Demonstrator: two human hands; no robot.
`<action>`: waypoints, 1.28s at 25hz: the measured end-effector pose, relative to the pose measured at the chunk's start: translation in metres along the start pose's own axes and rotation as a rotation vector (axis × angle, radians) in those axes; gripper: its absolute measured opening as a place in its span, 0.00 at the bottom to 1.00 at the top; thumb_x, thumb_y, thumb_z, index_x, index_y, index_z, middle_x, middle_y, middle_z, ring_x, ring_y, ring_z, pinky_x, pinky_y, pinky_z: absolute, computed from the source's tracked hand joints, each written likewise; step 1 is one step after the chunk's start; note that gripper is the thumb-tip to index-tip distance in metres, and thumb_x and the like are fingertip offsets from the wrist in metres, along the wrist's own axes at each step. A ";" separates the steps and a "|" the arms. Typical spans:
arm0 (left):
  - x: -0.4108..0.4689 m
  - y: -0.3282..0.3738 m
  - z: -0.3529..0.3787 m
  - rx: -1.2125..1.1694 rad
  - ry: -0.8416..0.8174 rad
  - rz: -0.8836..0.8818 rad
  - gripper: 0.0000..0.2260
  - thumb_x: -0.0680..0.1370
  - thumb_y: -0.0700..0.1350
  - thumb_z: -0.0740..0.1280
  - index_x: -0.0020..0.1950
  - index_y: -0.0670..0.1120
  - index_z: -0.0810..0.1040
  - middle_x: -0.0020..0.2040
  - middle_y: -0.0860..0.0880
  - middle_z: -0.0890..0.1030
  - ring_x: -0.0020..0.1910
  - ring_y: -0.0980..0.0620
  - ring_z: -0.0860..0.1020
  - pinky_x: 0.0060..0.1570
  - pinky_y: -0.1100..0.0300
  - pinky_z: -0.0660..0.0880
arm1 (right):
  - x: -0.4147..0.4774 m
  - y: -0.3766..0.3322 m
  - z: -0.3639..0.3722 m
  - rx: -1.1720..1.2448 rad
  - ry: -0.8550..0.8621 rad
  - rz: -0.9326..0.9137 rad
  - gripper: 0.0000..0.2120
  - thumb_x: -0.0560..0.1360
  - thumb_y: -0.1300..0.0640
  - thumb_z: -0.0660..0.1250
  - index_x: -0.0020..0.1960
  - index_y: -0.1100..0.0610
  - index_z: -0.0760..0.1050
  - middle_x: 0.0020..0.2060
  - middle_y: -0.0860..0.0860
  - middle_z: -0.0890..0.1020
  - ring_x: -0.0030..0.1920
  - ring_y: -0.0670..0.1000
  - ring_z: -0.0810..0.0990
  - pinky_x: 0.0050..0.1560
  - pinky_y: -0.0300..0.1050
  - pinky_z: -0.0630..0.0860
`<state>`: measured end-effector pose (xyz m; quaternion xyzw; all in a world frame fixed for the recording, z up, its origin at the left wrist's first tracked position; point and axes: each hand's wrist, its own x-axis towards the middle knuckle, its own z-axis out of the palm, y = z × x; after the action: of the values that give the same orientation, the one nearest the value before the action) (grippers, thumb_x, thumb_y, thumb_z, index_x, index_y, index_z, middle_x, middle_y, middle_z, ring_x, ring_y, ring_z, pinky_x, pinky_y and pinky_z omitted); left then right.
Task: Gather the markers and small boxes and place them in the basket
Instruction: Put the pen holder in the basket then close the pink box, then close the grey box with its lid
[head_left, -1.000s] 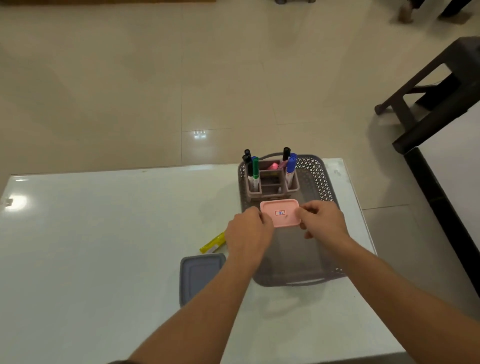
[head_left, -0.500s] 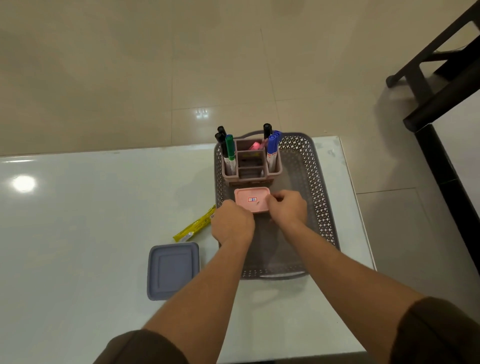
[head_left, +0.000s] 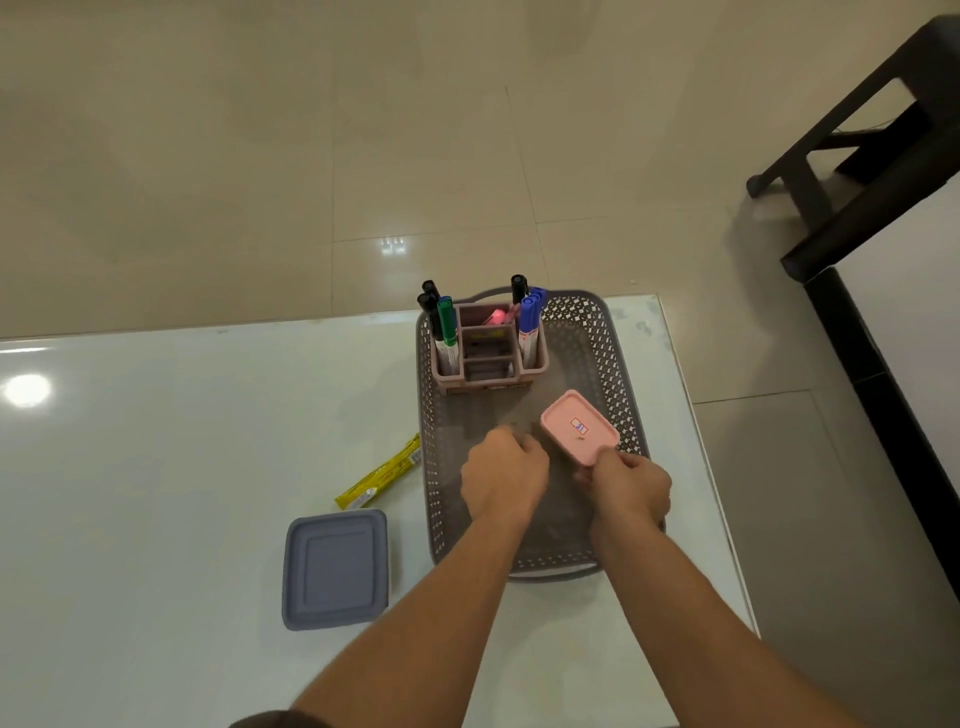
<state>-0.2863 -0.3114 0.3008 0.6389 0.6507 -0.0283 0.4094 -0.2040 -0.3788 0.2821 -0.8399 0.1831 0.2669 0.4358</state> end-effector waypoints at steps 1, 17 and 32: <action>0.002 0.002 0.002 -0.006 -0.025 0.001 0.14 0.81 0.50 0.61 0.59 0.47 0.81 0.55 0.43 0.84 0.55 0.40 0.81 0.47 0.55 0.73 | 0.001 -0.005 0.007 0.067 0.033 0.042 0.08 0.75 0.62 0.66 0.39 0.55 0.79 0.30 0.50 0.82 0.37 0.54 0.86 0.44 0.51 0.84; 0.028 -0.010 -0.007 0.020 0.113 0.233 0.11 0.80 0.49 0.61 0.49 0.49 0.82 0.43 0.49 0.84 0.42 0.48 0.83 0.44 0.53 0.80 | 0.014 -0.068 0.072 0.557 -0.022 0.241 0.08 0.78 0.61 0.68 0.41 0.61 0.77 0.34 0.54 0.82 0.29 0.49 0.81 0.33 0.41 0.82; 0.020 -0.238 -0.159 0.295 0.219 -0.169 0.19 0.79 0.62 0.58 0.58 0.52 0.79 0.52 0.50 0.84 0.50 0.44 0.80 0.49 0.54 0.75 | -0.229 0.088 0.077 -0.630 -0.554 -0.374 0.23 0.80 0.53 0.60 0.75 0.51 0.66 0.66 0.49 0.76 0.61 0.52 0.79 0.53 0.43 0.75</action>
<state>-0.5657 -0.2490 0.2791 0.6344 0.7313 -0.0879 0.2345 -0.4552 -0.3462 0.3288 -0.8469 -0.1851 0.4411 0.2323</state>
